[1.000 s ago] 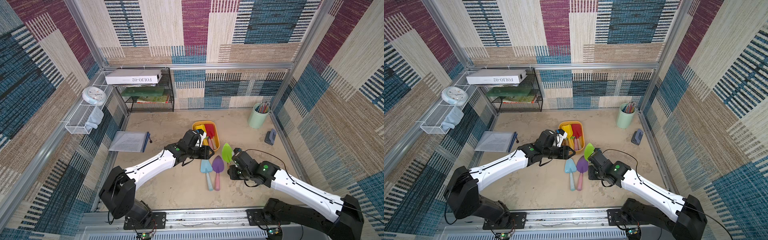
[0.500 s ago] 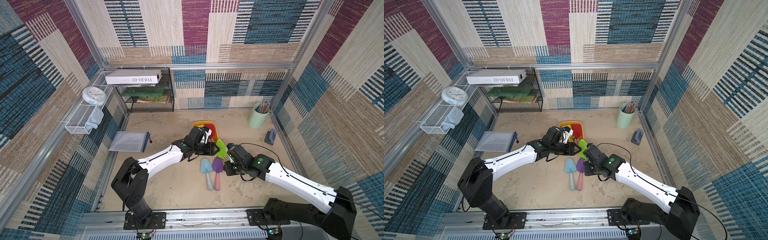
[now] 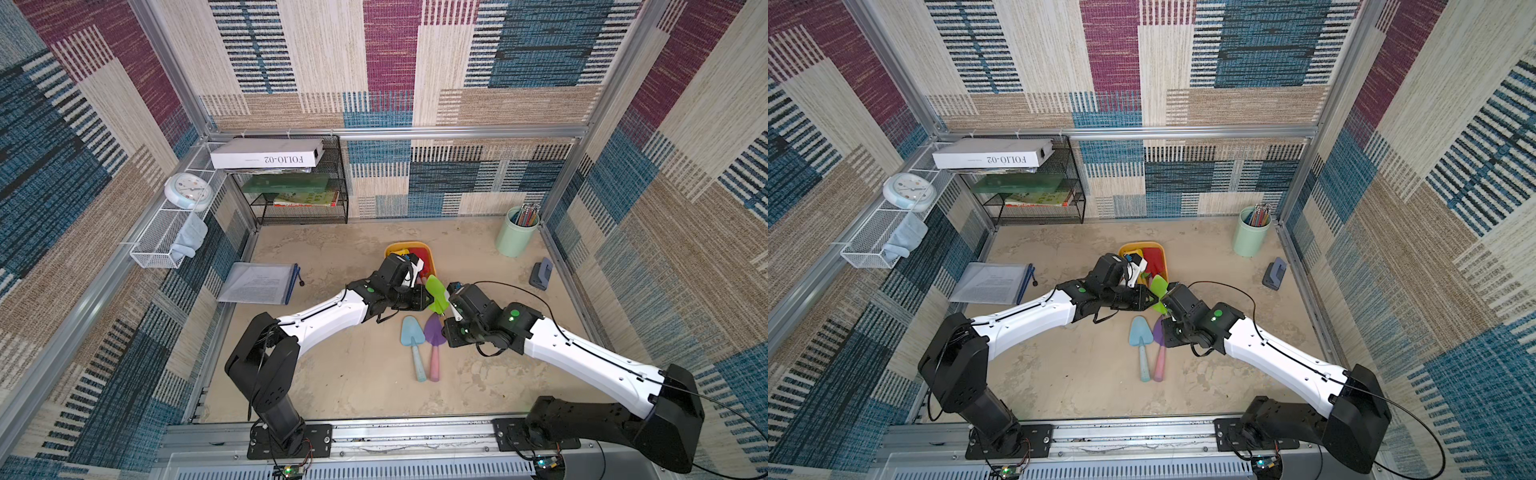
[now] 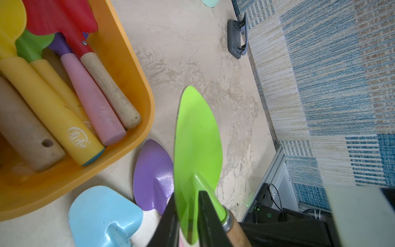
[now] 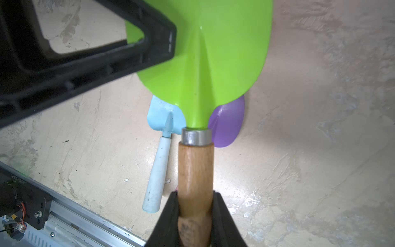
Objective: Put the shovel into the storage box
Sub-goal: Place the shovel in the storage box.
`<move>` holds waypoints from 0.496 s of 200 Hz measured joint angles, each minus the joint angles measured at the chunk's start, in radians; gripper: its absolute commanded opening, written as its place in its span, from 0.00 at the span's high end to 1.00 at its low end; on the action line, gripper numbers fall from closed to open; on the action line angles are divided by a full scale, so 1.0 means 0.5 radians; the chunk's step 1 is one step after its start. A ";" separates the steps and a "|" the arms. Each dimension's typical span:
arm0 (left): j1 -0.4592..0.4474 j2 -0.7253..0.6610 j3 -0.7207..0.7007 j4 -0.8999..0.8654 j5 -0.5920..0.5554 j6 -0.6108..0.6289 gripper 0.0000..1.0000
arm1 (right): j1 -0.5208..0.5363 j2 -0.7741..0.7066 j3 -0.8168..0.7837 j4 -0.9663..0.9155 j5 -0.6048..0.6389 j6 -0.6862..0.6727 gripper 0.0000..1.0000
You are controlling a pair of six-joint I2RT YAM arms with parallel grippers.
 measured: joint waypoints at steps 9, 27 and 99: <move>0.000 0.004 0.000 0.003 0.001 -0.014 0.93 | -0.001 -0.004 0.000 -0.001 -0.006 0.002 1.00; 0.002 0.005 0.002 0.047 0.047 -0.063 1.00 | -0.001 -0.010 -0.001 -0.014 -0.012 0.018 1.00; -0.003 0.024 0.044 0.029 -0.056 -0.028 1.00 | 0.002 -0.020 0.009 0.024 -0.024 0.029 0.57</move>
